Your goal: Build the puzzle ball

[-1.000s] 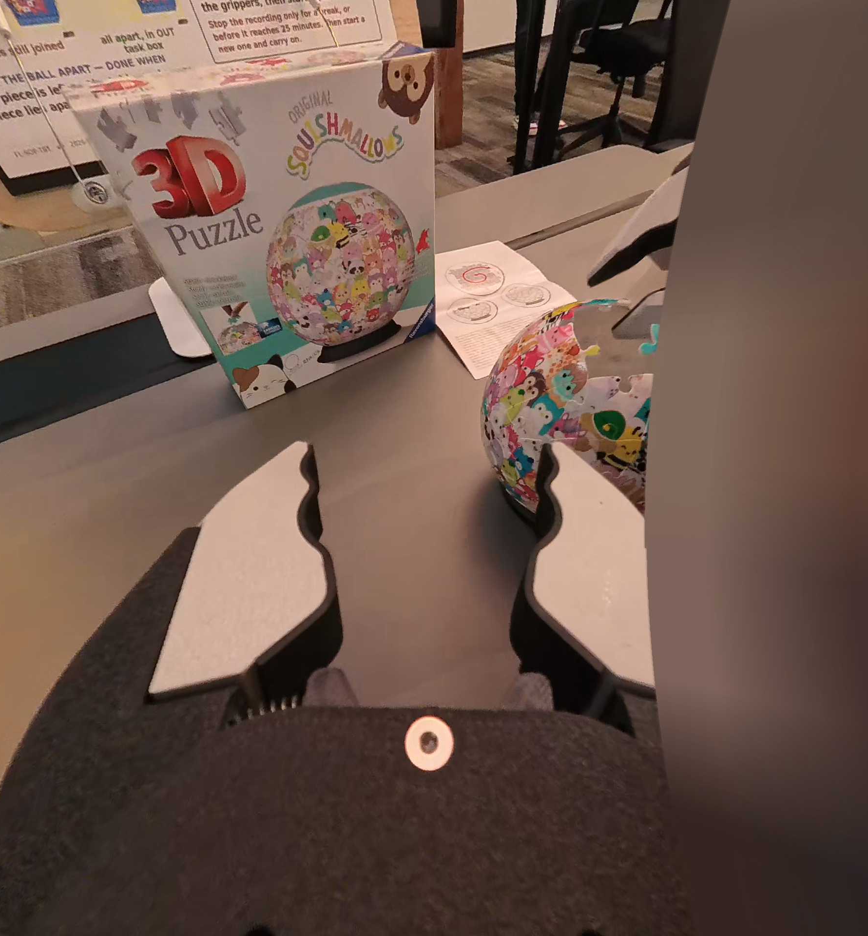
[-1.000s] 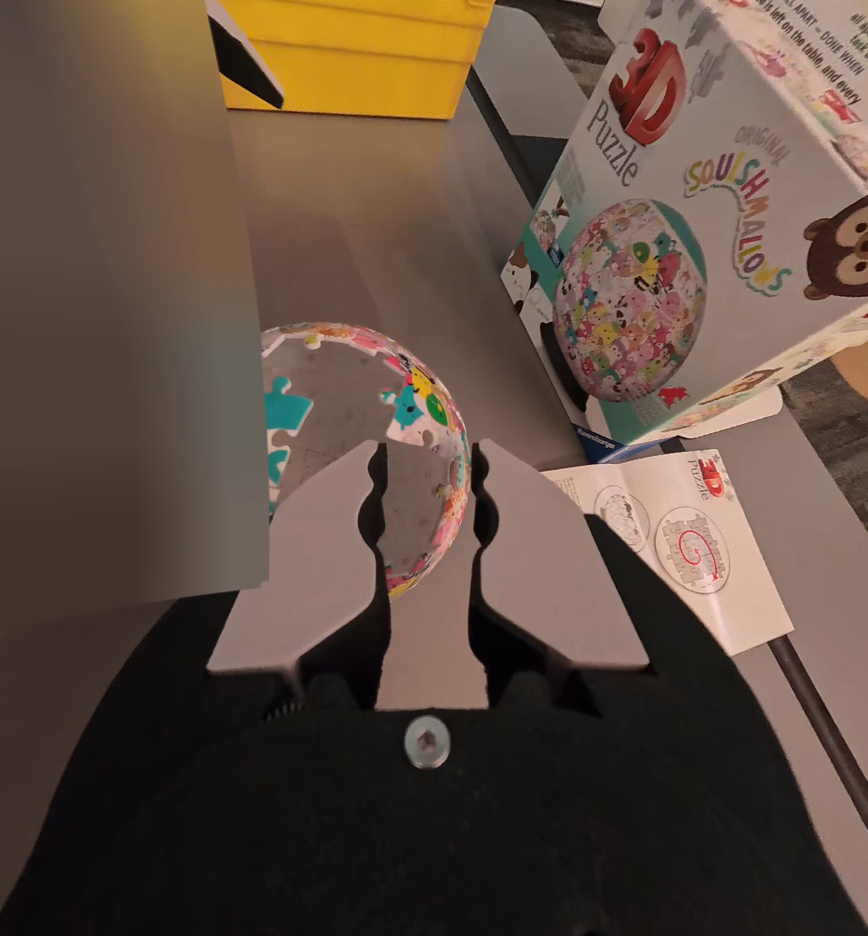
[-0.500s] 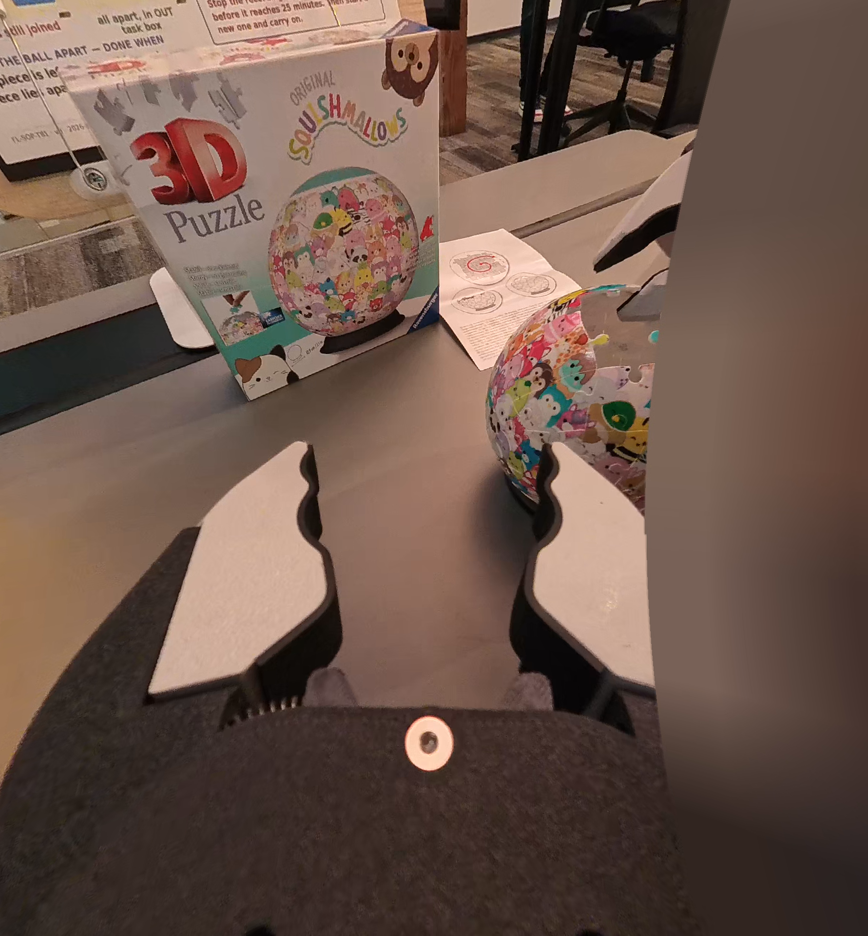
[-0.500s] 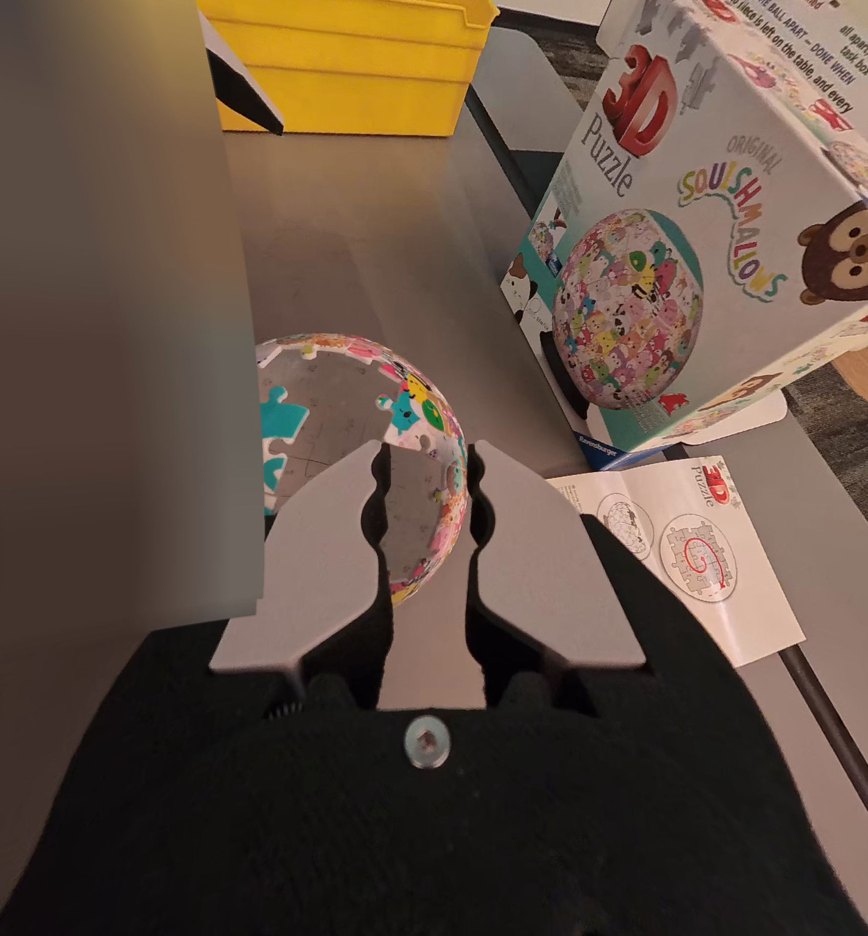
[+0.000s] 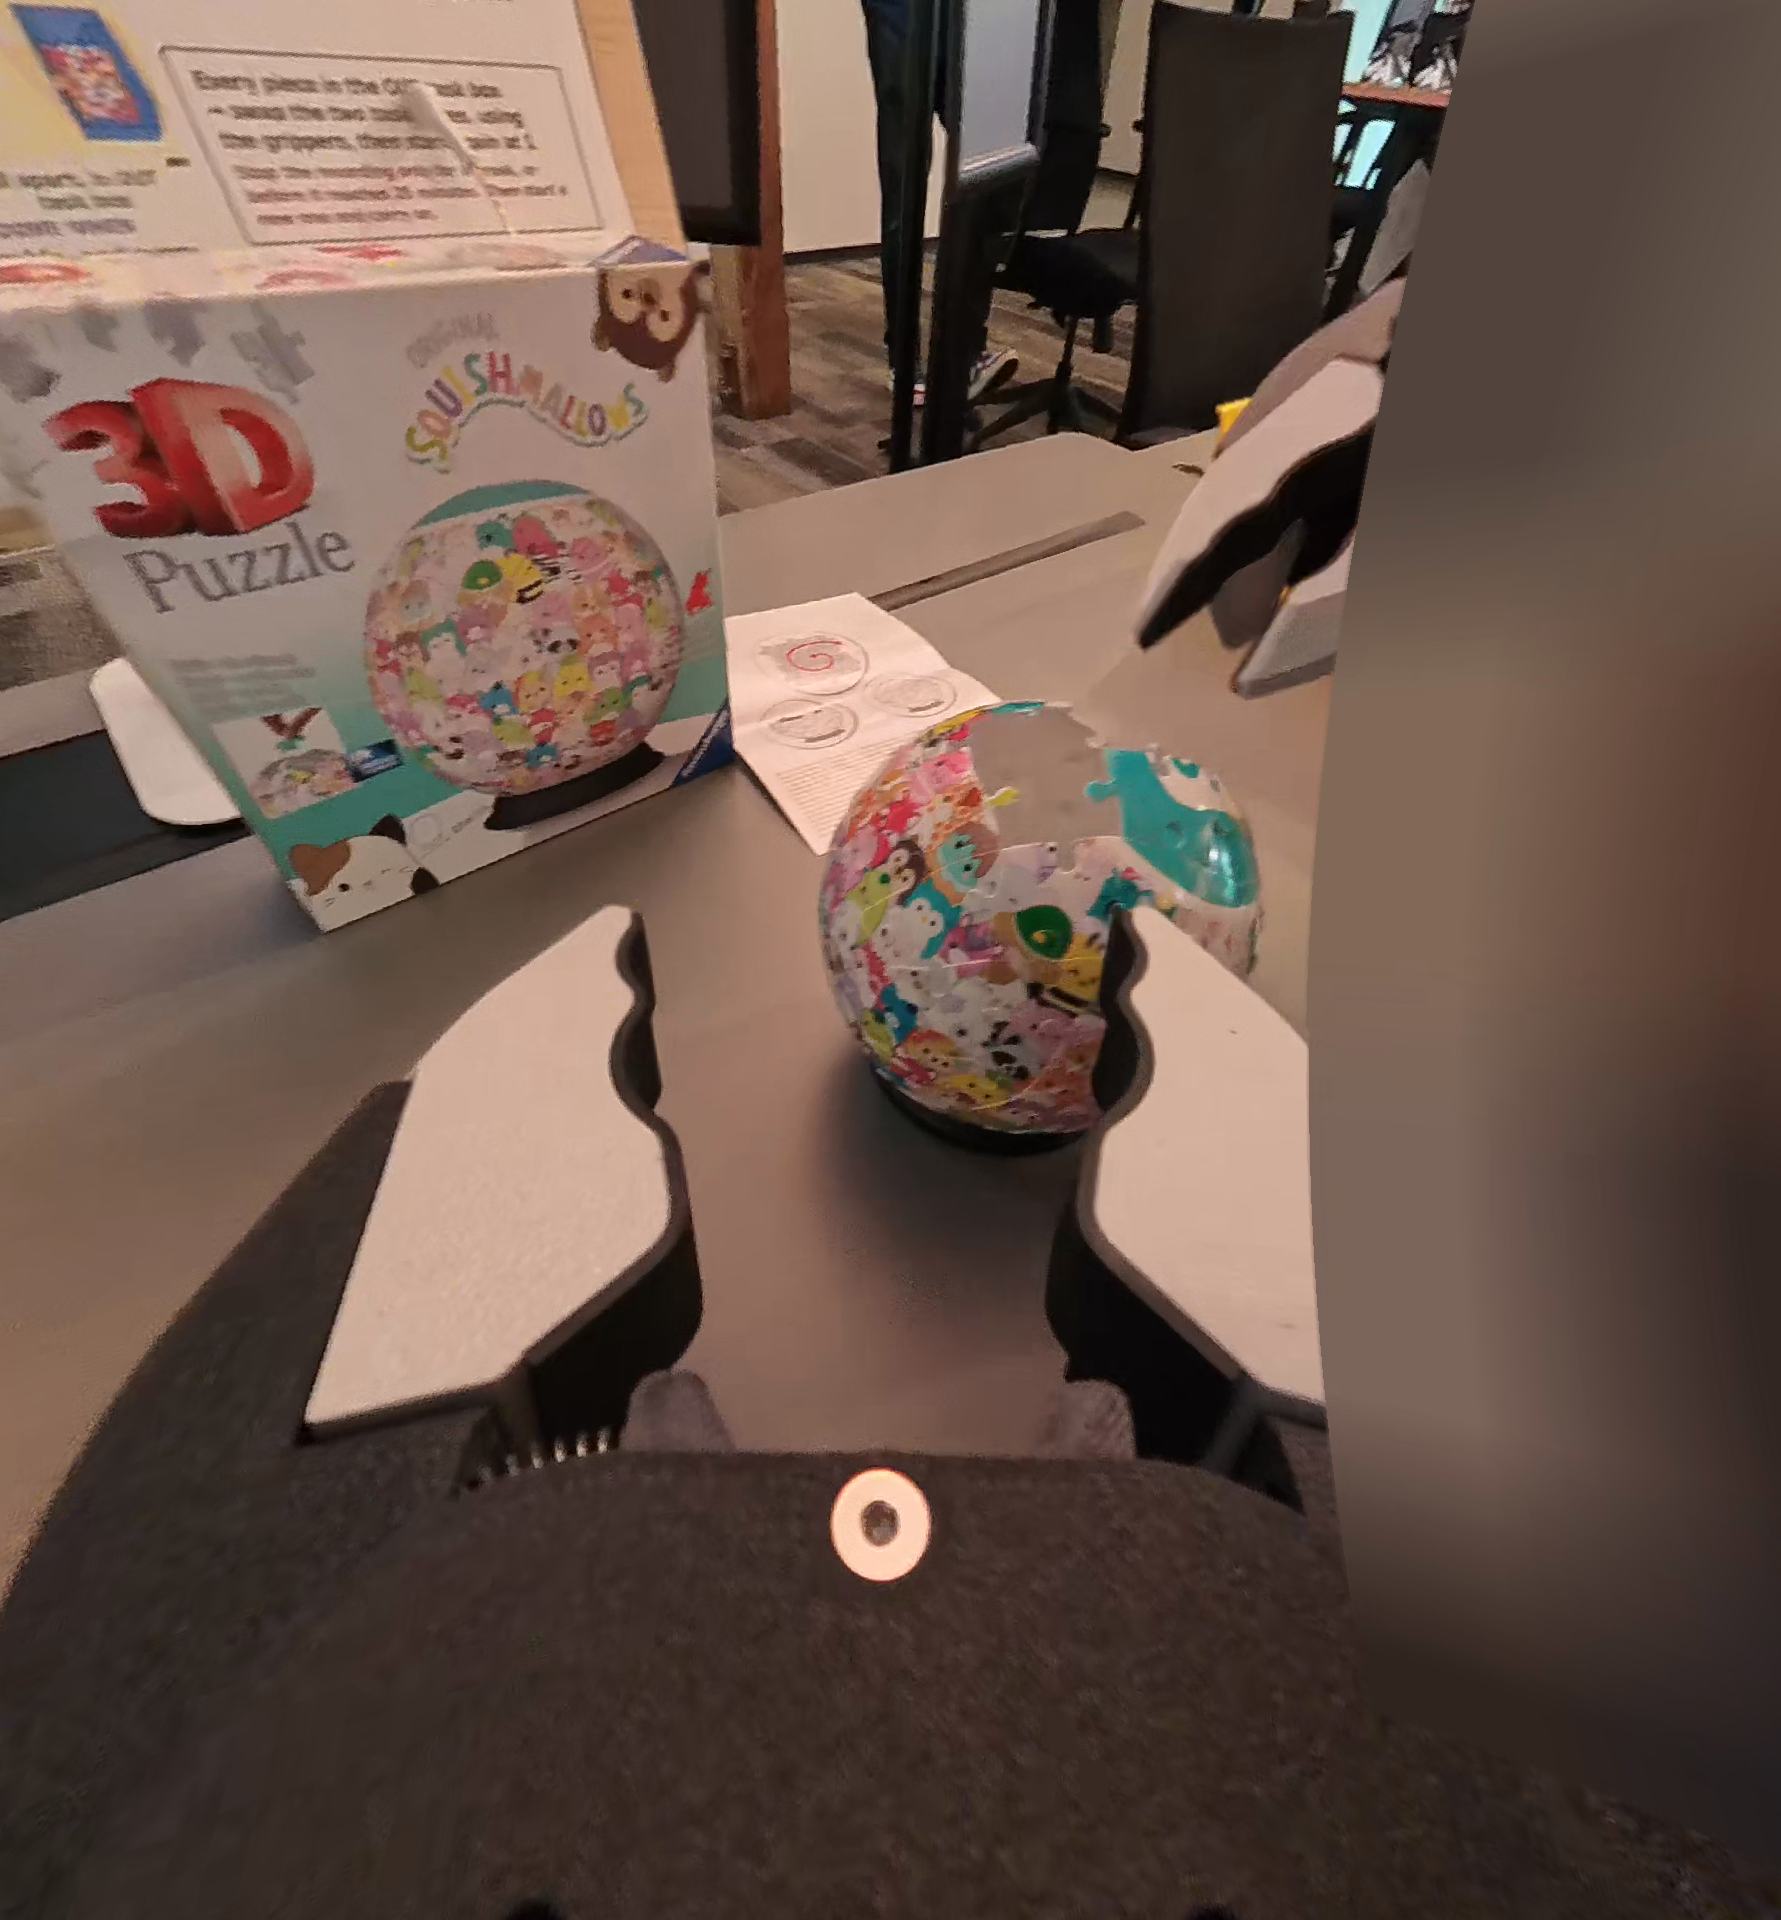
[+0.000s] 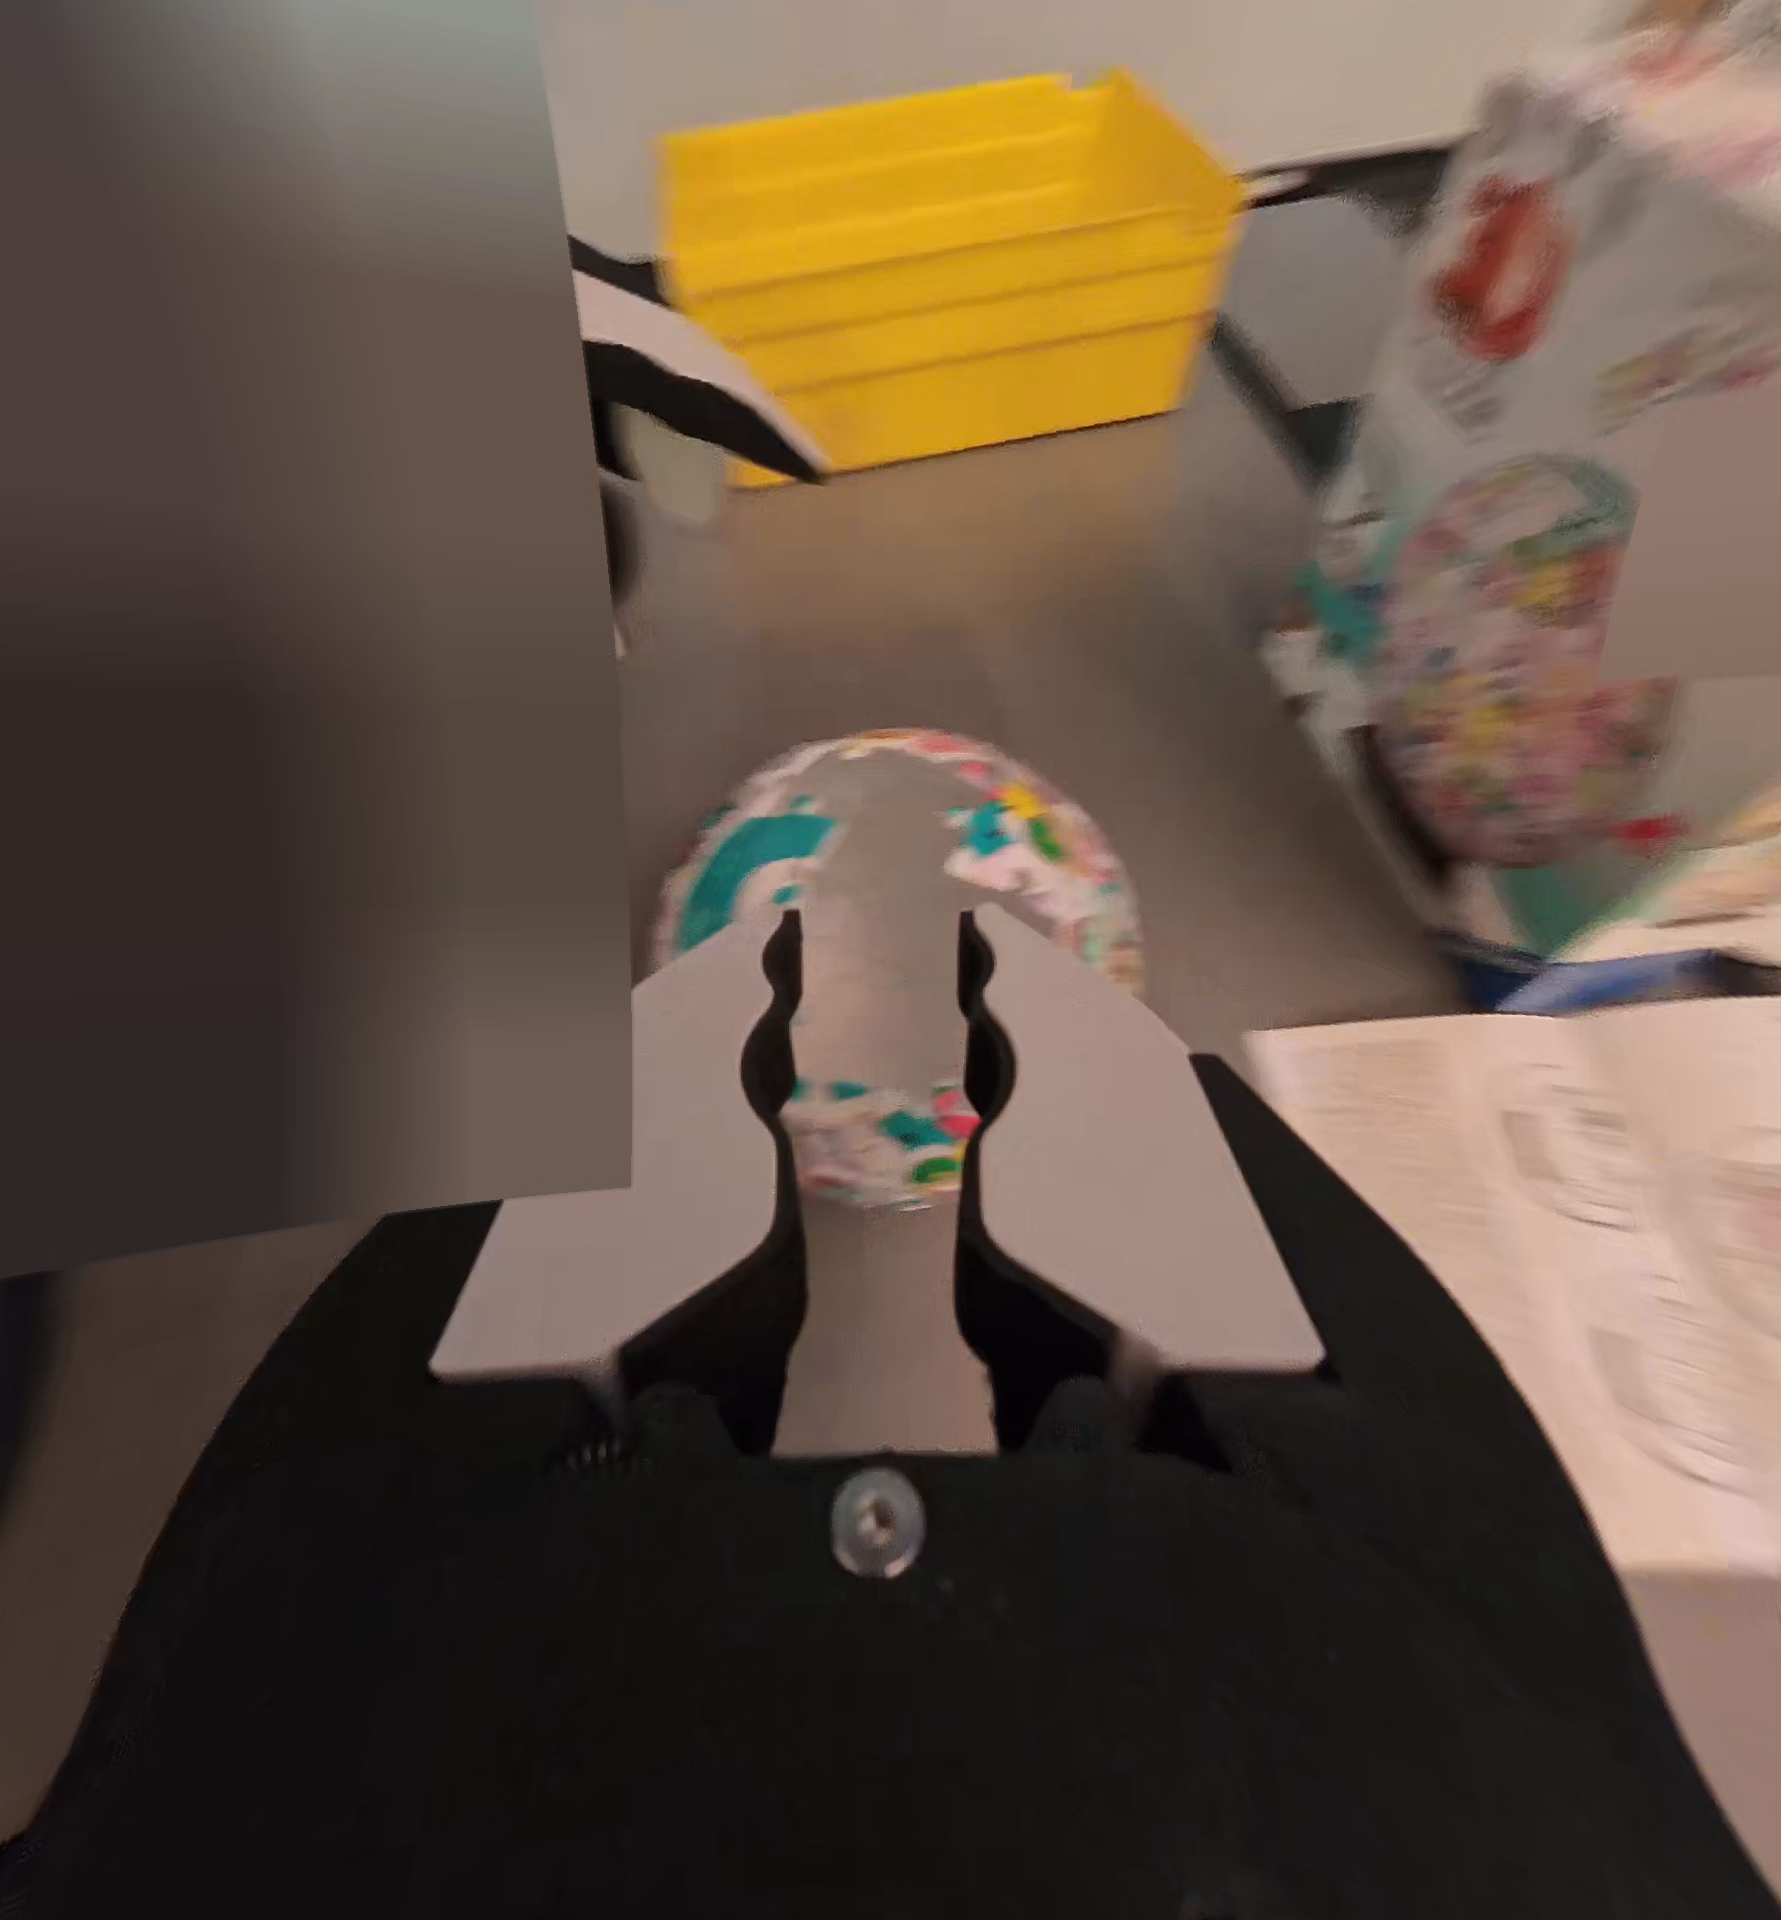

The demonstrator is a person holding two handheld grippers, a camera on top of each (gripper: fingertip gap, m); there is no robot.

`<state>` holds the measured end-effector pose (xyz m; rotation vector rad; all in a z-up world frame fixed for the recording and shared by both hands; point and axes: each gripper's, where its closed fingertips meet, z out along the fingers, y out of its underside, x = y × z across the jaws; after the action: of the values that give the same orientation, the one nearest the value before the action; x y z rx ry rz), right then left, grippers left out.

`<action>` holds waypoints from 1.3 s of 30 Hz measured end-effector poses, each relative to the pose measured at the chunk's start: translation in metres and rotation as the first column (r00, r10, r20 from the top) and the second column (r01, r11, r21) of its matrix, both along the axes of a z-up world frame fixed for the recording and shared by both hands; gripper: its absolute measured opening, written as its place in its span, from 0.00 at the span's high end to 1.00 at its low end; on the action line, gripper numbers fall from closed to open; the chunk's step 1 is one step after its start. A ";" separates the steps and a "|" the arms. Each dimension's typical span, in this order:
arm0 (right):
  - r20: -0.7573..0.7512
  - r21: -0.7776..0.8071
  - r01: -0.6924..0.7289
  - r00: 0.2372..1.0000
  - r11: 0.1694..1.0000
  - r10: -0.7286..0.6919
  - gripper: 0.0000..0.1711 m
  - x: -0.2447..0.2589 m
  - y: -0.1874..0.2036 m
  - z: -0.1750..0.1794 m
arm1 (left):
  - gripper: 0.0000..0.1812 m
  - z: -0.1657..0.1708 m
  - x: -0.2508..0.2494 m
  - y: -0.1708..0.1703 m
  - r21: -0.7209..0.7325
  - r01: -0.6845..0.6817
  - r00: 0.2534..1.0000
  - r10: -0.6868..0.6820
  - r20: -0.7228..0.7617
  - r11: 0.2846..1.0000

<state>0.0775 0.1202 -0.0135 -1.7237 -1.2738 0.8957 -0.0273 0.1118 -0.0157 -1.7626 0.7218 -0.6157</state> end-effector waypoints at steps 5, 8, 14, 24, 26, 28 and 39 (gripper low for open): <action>-0.133 -0.390 -0.234 0.971 0.891 0.197 0.83 0.001 -0.020 0.001 | 0.53 -0.006 0.022 -0.003 0.008 -0.015 0.999 0.015 -0.045 1.000; -0.056 -0.408 -0.205 0.978 0.890 0.200 0.80 -0.003 -0.011 -0.009 | 0.53 -0.007 0.030 -0.004 0.040 -0.057 0.995 0.060 -0.077 0.998; -0.004 -0.515 -0.253 0.956 0.819 0.293 0.79 -0.015 -0.025 -0.015 | 0.52 -0.008 0.038 -0.009 0.046 -0.089 0.994 0.092 -0.054 0.995; 0.092 -0.612 -0.265 0.912 0.745 0.400 0.88 -0.020 -0.029 -0.033 | 0.52 -0.014 0.052 -0.006 0.043 -0.080 0.994 0.082 -0.068 0.996; 0.080 -0.625 -0.268 0.913 0.733 0.401 0.88 -0.022 -0.028 -0.031 | 0.52 -0.016 0.055 -0.004 0.047 -0.081 0.993 0.085 -0.084 0.996; 0.085 -0.636 -0.270 0.907 0.723 0.413 0.90 -0.022 -0.028 -0.030 | 0.52 -0.018 0.055 -0.001 0.056 -0.088 0.990 0.094 -0.108 0.994; 0.149 -0.692 -0.286 0.842 0.662 0.519 0.95 -0.023 -0.035 -0.032 | 0.52 -0.024 0.056 0.002 0.031 -0.086 0.992 0.088 -0.092 0.996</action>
<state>0.0540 0.0853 -0.0451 -2.2403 -1.7743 1.4978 0.0283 0.1135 -0.0398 -1.7977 0.7100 -0.4650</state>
